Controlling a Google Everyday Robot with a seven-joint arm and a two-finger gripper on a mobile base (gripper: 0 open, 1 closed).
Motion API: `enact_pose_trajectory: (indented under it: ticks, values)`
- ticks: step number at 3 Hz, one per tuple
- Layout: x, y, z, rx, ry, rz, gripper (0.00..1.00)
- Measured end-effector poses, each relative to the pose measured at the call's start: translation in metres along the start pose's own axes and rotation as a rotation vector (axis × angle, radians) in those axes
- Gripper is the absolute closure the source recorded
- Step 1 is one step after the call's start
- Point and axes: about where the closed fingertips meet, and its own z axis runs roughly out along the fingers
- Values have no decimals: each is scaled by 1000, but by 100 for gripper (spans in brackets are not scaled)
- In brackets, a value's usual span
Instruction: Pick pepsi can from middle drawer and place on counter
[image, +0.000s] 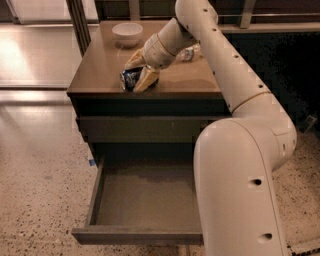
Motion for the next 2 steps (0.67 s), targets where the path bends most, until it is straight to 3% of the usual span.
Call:
enact_pose_trajectory:
  ticks: [1,2]
  values:
    - [0,0,0,0,0,0,0]
    - [0,0,0,0,0,0,0]
